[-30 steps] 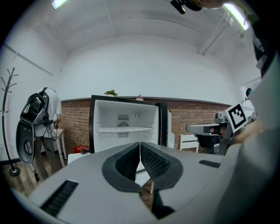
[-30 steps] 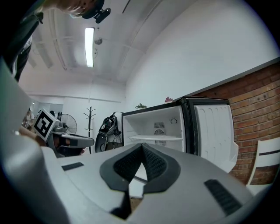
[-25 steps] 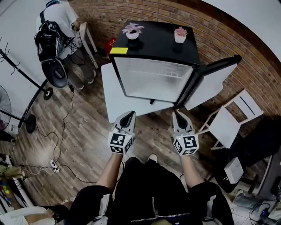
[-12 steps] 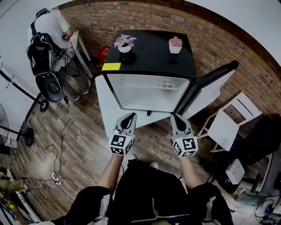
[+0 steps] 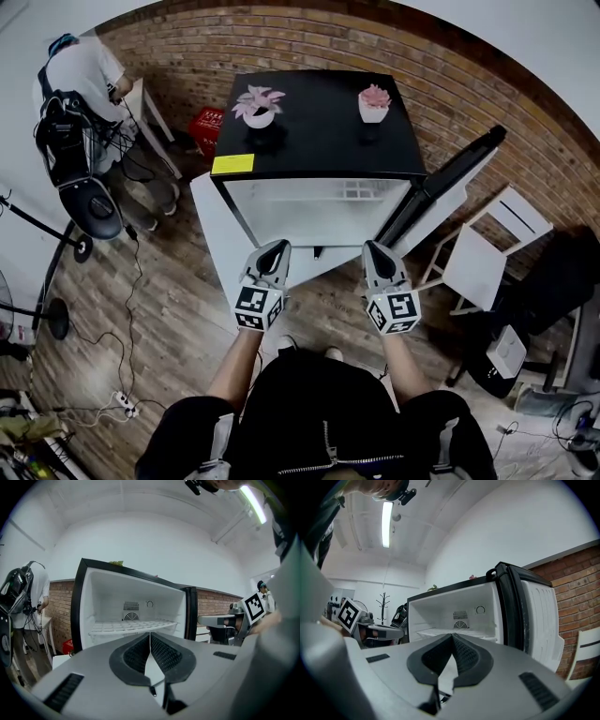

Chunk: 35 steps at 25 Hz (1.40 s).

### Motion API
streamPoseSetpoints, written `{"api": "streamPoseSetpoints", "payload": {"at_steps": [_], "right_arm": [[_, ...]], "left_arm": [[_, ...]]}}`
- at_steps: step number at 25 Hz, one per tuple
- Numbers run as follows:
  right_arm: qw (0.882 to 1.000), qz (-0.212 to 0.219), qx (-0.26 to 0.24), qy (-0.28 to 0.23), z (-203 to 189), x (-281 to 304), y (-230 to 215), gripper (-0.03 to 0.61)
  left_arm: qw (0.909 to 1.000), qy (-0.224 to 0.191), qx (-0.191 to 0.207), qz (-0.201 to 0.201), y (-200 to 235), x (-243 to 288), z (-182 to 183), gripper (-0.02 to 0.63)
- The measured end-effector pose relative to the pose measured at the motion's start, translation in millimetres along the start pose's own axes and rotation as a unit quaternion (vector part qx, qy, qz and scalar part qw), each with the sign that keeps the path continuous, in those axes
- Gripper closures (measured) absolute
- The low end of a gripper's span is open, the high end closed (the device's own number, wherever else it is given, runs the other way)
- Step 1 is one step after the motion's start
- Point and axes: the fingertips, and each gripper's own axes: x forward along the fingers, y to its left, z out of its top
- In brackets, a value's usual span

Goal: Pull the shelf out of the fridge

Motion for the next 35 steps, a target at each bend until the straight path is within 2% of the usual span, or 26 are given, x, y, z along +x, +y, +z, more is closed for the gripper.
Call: {"api": "streamPoseSetpoints", "payload": {"at_steps": [10, 14, 18, 20, 21, 23, 25, 27, 31, 35], "right_arm": [[1.000, -0.007, 0.012, -0.002, -4.1, 2.2, 7.8, 0.560], [1.000, -0.008, 0.018, -0.001, -7.6, -0.8, 12.8, 0.462], [1.000, 0.000, 0.017, 0.010, -15.0, -2.6, 20.8, 0.449], [0.999, 0.004, 0.036, 0.015, -19.8, -2.6, 22.4, 0.448], [0.998, 0.005, 0.063, 0.016, -23.0, -2.1, 21.3, 0.446], [0.989, 0.004, 0.149, 0.012, -30.0, -0.3, 15.8, 0.439], [0.973, 0.000, 0.232, 0.004, -36.7, 1.2, 11.3, 0.430], [0.957, -0.004, 0.289, -0.003, -43.4, 2.1, 10.6, 0.428], [0.932, -0.016, 0.363, -0.012, -58.2, 4.9, 9.7, 0.431], [0.919, -0.018, 0.393, -0.028, -54.1, 18.5, 3.7, 0.444]], "left_arm": [[0.9999, 0.005, -0.008, -0.010, 9.9, 0.5, -6.6, 0.591], [0.9998, 0.005, -0.013, -0.012, 10.4, -2.4, -8.2, 0.591], [0.9998, 0.005, -0.016, -0.012, 10.2, -6.2, -10.2, 0.591], [0.9998, 0.006, -0.017, -0.012, 9.6, -8.6, -11.2, 0.591], [0.9998, 0.007, -0.018, -0.011, 9.5, -9.9, -11.7, 0.591], [0.9998, 0.006, -0.019, -0.009, 10.5, -12.6, -12.5, 0.591], [0.9997, 0.006, -0.022, -0.005, 12.7, -16.1, -13.5, 0.591], [0.9997, 0.007, -0.024, -0.001, 15.6, -19.7, -14.9, 0.591], [0.9996, 0.006, -0.028, 0.009, 22.5, -27.7, -16.3, 0.591], [0.9994, 0.005, -0.031, 0.017, 29.8, -34.5, -17.4, 0.591]]}}
